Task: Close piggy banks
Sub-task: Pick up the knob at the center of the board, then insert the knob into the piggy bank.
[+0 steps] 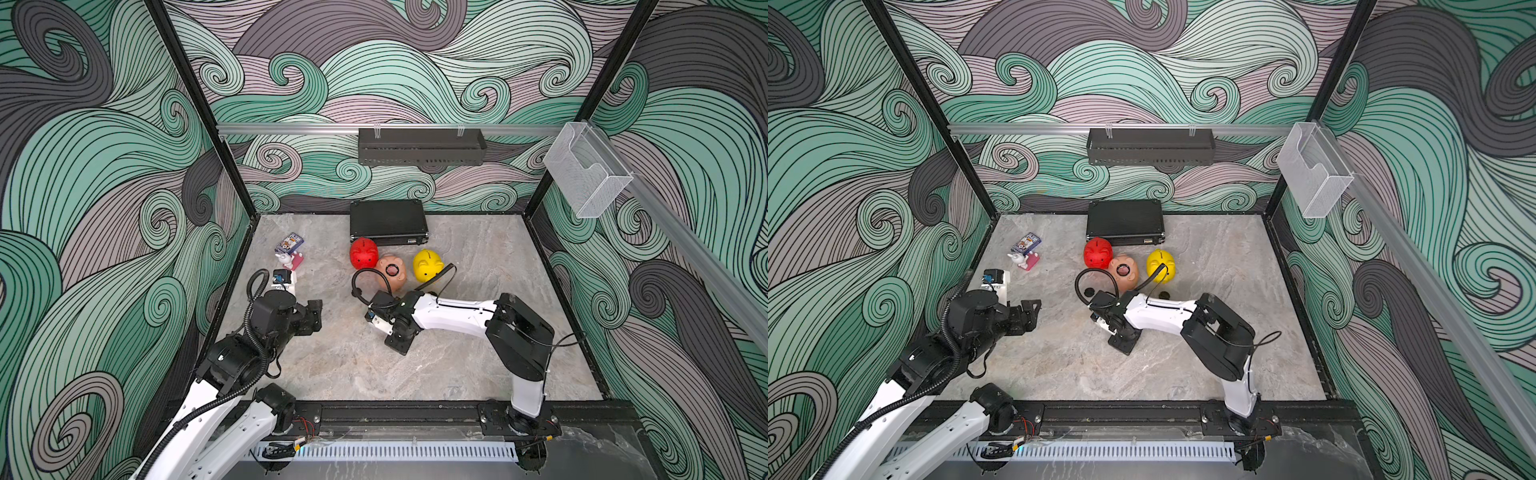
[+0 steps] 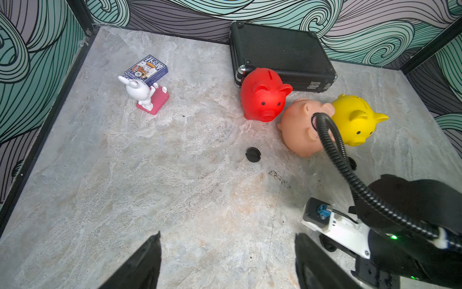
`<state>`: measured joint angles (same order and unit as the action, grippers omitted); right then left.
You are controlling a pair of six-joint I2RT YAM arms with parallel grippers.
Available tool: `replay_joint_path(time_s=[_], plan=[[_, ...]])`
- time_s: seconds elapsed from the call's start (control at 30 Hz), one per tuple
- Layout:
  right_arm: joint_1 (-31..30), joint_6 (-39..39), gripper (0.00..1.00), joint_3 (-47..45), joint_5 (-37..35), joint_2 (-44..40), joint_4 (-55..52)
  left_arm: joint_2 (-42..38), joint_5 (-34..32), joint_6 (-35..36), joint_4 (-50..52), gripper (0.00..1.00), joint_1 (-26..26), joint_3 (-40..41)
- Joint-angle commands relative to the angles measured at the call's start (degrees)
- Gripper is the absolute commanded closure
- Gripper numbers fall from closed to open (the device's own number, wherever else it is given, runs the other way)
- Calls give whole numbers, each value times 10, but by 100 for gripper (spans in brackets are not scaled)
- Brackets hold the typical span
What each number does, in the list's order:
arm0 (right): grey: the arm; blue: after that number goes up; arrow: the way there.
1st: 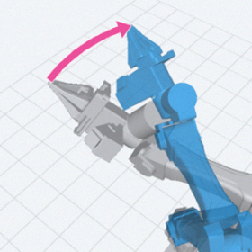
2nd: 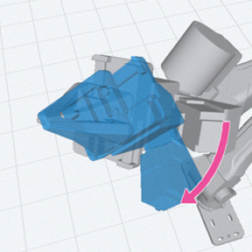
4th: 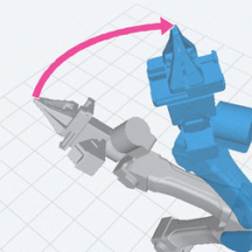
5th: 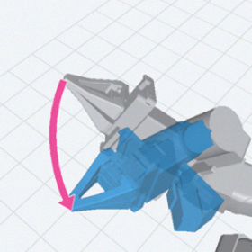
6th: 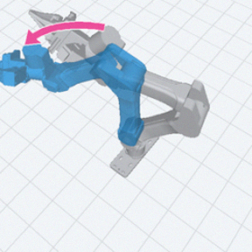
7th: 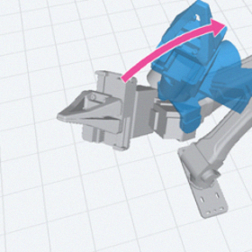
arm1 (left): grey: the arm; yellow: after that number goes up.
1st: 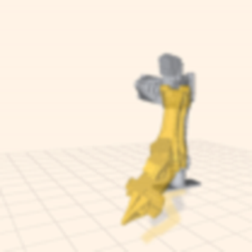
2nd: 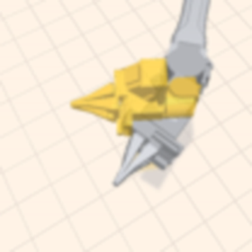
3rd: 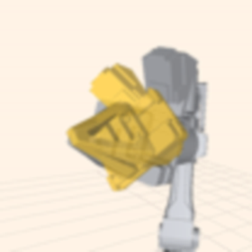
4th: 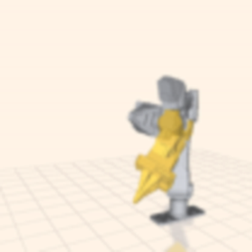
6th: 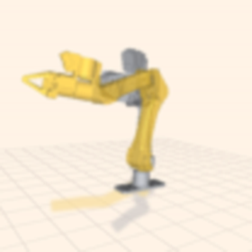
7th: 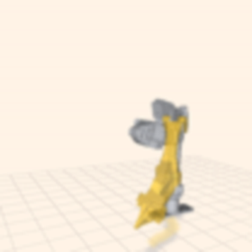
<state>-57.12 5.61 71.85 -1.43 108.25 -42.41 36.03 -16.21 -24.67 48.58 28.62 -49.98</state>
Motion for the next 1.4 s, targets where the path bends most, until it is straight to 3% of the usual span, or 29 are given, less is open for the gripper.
replay_joint_path(time_s=[0.0, 0.13, 0.27, 0.43, 0.73, 1.13, 1.37], plan=[[23, 9, 100, -1, 9, -62, 5, 8, -21, -11, 20, 17, -4, -12], [58, 32, 100, 6, 20, -124, 1, 31, -1, -34, -2, 17, -4, -9], [113, 57, 100, 34, 32, -169, 1, 67, 61, -68, -75, 17, -4, 21], [149, 155, 100, 78, 92, -178, -8, 129, 145, -70, -177, 18, -4, 51], [173, 296, 100, 222, 105, -73, -41, 271, 204, -93, -308, 19, -5, 46], [205, 347, 100, 352, 135, 50, -75, 443, 248, -81, -342, 25, -22, -35], [212, 357, 100, 383, 148, 100, -90, 484, 269, -79, -376, 27, -29, -37]])
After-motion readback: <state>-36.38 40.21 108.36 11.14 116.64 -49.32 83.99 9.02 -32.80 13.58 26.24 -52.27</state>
